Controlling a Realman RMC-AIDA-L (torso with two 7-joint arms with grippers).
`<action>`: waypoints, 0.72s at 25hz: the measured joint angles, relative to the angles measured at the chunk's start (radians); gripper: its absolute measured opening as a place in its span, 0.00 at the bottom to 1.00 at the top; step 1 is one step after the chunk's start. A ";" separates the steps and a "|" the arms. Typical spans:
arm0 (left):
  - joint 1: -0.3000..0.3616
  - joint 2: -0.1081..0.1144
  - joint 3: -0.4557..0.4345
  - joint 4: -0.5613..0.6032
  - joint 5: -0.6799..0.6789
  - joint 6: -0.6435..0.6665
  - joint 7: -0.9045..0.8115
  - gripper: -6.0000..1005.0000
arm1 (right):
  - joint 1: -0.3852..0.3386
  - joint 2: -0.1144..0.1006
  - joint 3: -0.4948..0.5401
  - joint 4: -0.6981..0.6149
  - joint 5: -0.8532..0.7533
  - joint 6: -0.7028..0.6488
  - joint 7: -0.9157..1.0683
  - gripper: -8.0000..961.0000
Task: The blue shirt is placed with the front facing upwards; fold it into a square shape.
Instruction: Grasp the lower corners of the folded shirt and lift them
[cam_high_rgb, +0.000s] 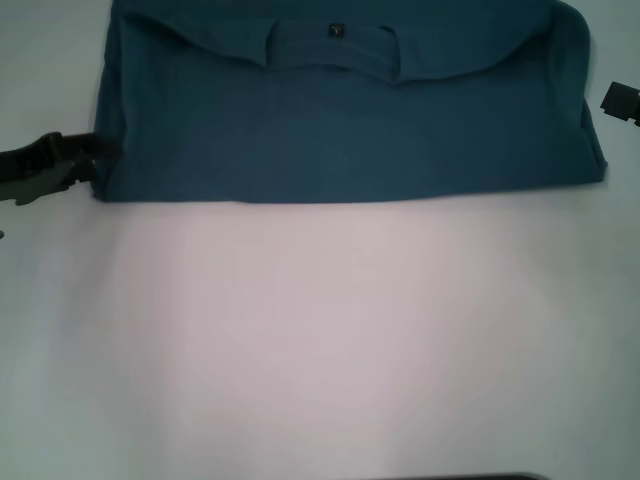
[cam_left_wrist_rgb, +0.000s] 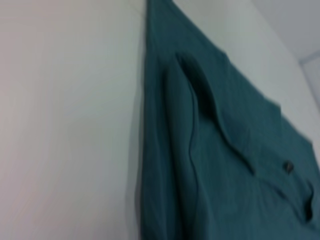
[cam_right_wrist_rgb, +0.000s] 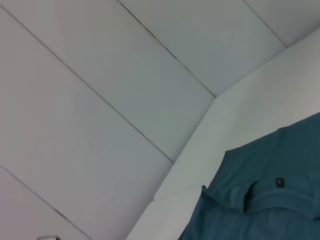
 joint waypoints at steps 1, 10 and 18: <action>-0.007 0.008 0.011 -0.001 0.017 0.005 0.001 0.54 | -0.001 0.000 0.000 0.000 0.000 0.002 0.000 0.94; -0.073 0.029 0.056 0.000 0.109 -0.022 0.052 0.52 | -0.009 -0.001 0.009 0.000 0.000 0.015 0.000 0.94; -0.077 0.018 0.075 0.009 0.133 -0.044 0.046 0.50 | -0.012 -0.003 0.022 0.000 0.000 0.016 0.000 0.94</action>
